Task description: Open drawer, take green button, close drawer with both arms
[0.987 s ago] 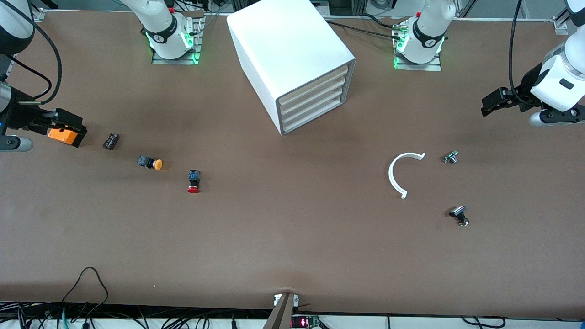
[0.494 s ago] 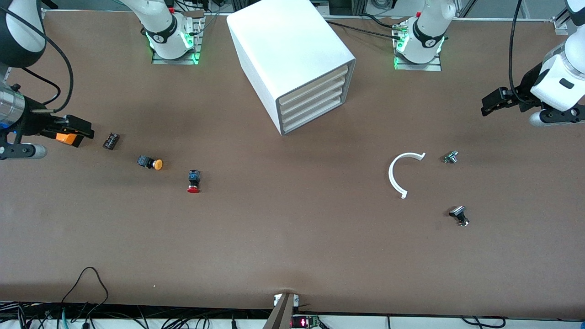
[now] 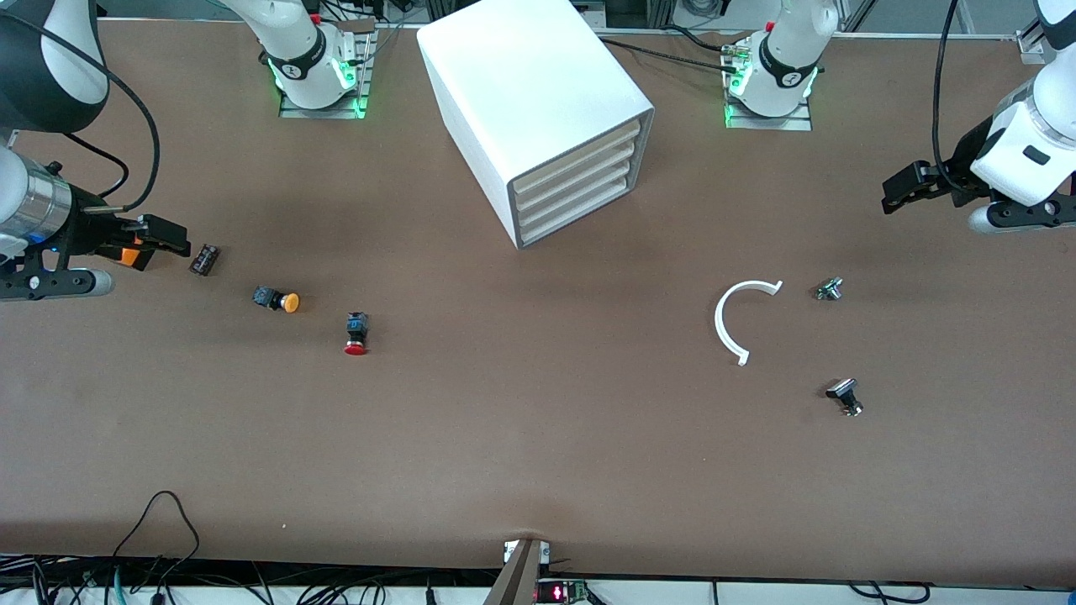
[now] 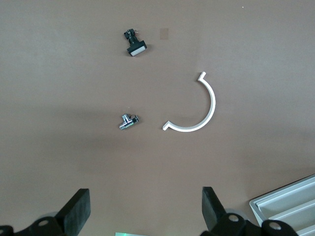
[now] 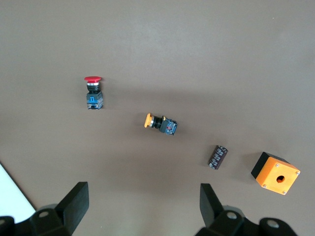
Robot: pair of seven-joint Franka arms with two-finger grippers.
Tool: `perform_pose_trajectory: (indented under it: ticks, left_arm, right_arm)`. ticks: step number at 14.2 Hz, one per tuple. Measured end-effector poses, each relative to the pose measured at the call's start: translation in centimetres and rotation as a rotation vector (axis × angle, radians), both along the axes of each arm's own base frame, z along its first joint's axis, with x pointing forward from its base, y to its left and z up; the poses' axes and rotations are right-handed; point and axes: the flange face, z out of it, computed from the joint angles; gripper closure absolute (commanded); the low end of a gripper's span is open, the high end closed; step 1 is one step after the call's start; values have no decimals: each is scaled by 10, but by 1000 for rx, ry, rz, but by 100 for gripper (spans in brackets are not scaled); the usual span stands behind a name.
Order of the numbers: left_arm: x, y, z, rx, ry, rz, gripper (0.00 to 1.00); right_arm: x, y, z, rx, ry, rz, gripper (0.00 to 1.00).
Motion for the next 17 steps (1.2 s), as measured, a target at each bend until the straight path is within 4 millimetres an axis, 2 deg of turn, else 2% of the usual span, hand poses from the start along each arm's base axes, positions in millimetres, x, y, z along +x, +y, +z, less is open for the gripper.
perform_pose_trajectory:
  ticks: [3,7,10,12,14,15,17]
  left_arm:
    - [1,-2,-3,-1,5,-4,0]
    - [18,-21,-22,-7,64,-42,0]
    - [28,-22,-33,-11,105,-45,0]
    - [36,-21,-58,-15,160,-51,0]
    - [44,-21,-91,-27,230,-88,0]
    - [47,-20,-113,-38,276,-118,0]
    - [53,-24,-172,-115,377,-181,0]
  right_arm:
    - [0,2,0,0,0,5,0]
    - [0,6,0,0,1,15,0]
    - [-1,15,0,-1,6,30,0]
    - [-1,14,-1,-2,8,27,0]
    - [-1,12,0,-2,8,25,0]
    - [-1,12,0,-2,8,26,0]
    - [-2,13,0,-2,8,27,0]
